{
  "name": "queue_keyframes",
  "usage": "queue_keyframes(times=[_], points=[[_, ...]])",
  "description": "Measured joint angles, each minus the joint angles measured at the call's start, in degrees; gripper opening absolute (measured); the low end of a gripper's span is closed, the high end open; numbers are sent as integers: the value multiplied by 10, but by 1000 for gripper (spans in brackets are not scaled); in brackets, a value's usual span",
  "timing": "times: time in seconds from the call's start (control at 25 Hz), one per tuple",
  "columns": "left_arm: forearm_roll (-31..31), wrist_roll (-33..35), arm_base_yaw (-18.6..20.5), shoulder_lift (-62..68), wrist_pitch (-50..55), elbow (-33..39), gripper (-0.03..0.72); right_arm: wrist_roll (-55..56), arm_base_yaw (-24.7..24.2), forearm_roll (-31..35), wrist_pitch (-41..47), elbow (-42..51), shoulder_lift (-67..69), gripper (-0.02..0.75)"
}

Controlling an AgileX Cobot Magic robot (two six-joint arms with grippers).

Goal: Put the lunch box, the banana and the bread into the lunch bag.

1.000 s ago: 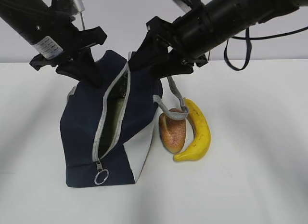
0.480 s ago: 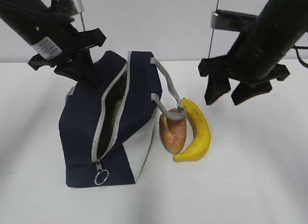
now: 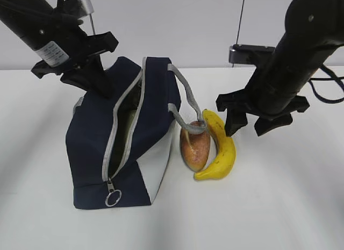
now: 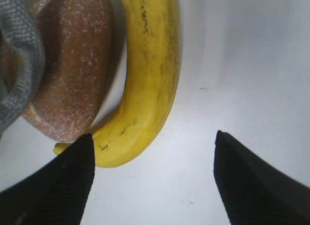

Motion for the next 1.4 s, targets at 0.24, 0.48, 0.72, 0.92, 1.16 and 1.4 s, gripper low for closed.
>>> queue_keyframes(times=[0.24, 0.48, 0.72, 0.92, 1.16, 1.4], points=[[0, 0, 0, 0, 0, 0, -3, 0, 0, 0, -27, 0, 63, 573], [1, 0, 0, 0, -1, 0, -3, -1, 0, -1, -31, -28, 117, 563], [2, 0, 0, 0, -1, 0, -3, -2, 0, -1, -35, -63, 152, 528], [3, 0, 0, 0, -1, 0, -3, -2, 0, -1, -38, -84, 175, 460], [3, 0, 0, 0, -1, 0, -3, -2, 0, 0, -38, -93, 190, 328], [4, 0, 0, 0, -1, 0, -3, 4, 0, -34, 8, -123, 192, 312]])
